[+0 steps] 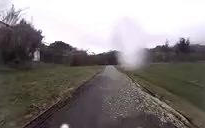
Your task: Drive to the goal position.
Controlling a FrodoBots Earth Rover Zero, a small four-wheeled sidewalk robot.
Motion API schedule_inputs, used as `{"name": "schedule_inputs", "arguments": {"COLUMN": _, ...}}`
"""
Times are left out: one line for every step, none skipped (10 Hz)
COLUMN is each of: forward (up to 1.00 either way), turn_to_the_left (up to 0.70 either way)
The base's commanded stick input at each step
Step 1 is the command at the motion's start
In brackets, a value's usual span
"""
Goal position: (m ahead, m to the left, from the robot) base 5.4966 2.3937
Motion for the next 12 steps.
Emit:
{"name": "schedule_inputs", "arguments": {"forward": 0.70, "turn_to_the_left": 0.00}}
{"name": "schedule_inputs", "arguments": {"forward": 0.70, "turn_to_the_left": 0.00}}
{"name": "schedule_inputs", "arguments": {"forward": 0.70, "turn_to_the_left": 0.00}}
{"name": "schedule_inputs", "arguments": {"forward": 0.70, "turn_to_the_left": 0.00}}
{"name": "schedule_inputs", "arguments": {"forward": 0.70, "turn_to_the_left": 0.00}}
{"name": "schedule_inputs", "arguments": {"forward": 0.70, "turn_to_the_left": 0.00}}
{"name": "schedule_inputs", "arguments": {"forward": 0.70, "turn_to_the_left": 0.00}}
{"name": "schedule_inputs", "arguments": {"forward": 0.70, "turn_to_the_left": 0.00}}
{"name": "schedule_inputs", "arguments": {"forward": 0.70, "turn_to_the_left": 0.00}}
{"name": "schedule_inputs", "arguments": {"forward": 0.70, "turn_to_the_left": 0.00}}
{"name": "schedule_inputs", "arguments": {"forward": 0.70, "turn_to_the_left": 0.00}}
{"name": "schedule_inputs", "arguments": {"forward": 0.70, "turn_to_the_left": 0.00}}
